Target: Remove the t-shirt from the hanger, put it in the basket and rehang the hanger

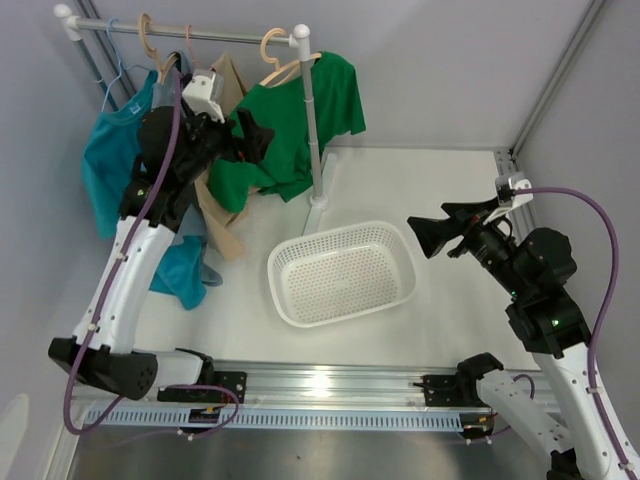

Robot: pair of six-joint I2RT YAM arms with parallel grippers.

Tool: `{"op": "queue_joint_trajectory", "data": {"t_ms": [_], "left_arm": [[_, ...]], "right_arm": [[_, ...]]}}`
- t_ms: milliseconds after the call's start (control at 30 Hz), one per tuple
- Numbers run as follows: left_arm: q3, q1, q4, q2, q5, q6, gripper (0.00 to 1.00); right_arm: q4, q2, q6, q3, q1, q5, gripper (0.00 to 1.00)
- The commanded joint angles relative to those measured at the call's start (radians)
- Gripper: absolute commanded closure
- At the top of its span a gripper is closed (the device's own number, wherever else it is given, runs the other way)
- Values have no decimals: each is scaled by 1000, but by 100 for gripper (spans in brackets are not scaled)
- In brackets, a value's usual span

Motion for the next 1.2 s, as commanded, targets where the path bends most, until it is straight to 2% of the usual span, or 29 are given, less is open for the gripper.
{"op": "queue_joint_trajectory", "data": {"t_ms": [0, 167, 367, 433, 500, 533, 567, 733, 800, 933, 1167], "left_arm": [[-10, -5, 261, -3, 103, 66, 0], [125, -5, 301, 159, 75, 95, 0], [142, -5, 468, 253, 88, 111, 0], [182, -5, 463, 296, 80, 124, 1], [301, -4, 406, 377, 62, 126, 2], [334, -5, 386, 407, 49, 126, 7], [430, -5, 330, 432, 30, 126, 10], [499, -5, 360, 527, 49, 102, 36], [518, -5, 369, 558, 52, 100, 39], [604, -5, 325, 610, 63, 108, 57], [585, -4, 311, 609, 74, 109, 60]], "right_arm": [[20, -28, -45, 8, 6, 18, 0], [8, -23, -64, 34, 6, 13, 1], [19, 4, -73, 52, 6, -1, 0], [12, 15, -77, 62, 4, 2, 1], [12, 21, -79, 63, 4, 2, 1], [12, 24, -77, 62, 7, -1, 0], [14, 24, -77, 60, 7, -4, 1], [18, 39, -80, 65, 7, -15, 0], [17, 47, -84, 66, 4, -19, 0], [15, 49, -87, 62, 6, -18, 1], [15, 59, -85, 59, 7, -11, 1]]}}
